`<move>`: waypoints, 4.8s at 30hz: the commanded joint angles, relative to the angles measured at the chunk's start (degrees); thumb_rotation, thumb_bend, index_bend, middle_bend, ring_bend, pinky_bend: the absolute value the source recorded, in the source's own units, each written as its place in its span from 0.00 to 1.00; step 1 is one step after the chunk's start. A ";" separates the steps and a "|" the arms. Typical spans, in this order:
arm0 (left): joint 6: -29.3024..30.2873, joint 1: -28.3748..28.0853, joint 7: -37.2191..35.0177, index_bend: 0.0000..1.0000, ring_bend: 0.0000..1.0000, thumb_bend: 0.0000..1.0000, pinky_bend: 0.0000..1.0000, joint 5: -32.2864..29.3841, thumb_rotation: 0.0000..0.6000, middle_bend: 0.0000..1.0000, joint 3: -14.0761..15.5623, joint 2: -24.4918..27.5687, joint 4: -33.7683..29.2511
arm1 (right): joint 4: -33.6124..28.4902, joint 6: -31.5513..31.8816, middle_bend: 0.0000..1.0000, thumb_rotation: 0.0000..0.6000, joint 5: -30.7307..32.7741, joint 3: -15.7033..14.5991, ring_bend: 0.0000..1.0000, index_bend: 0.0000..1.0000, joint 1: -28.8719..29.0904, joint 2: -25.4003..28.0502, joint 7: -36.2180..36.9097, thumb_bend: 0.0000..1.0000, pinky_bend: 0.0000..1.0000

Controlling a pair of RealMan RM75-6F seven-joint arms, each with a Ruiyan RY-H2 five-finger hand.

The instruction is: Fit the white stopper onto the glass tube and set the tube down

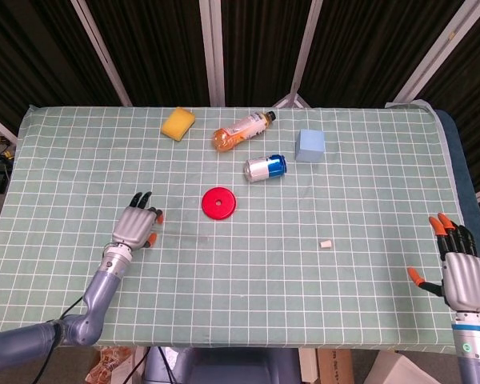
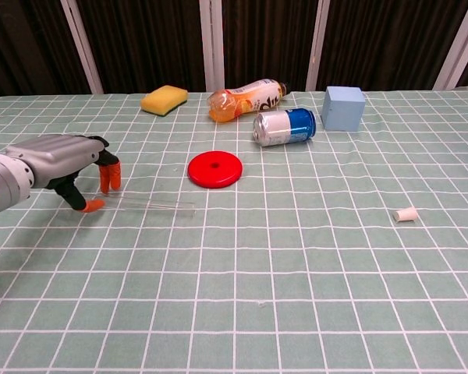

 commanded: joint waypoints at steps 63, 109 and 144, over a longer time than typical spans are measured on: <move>6.81 -1.87 -17.26 0.47 0.06 0.63 0.00 12.86 1.00 0.48 -2.44 5.08 -3.63 | -0.43 -5.86 0.08 1.00 0.10 0.61 0.00 0.24 4.23 -0.49 -3.73 0.26 0.00; 9.69 -0.85 -17.44 0.47 0.06 0.63 0.00 14.67 1.00 0.48 -3.14 13.28 -14.52 | 17.19 -24.98 0.20 1.00 7.25 1.69 0.00 0.49 21.77 -19.68 -13.36 0.27 0.00; 9.50 -1.10 -18.66 0.47 0.06 0.63 0.00 14.11 1.00 0.48 -3.04 13.27 -13.23 | 21.75 -26.54 0.20 1.00 10.57 0.60 0.00 0.51 23.07 -22.96 -14.89 0.37 0.00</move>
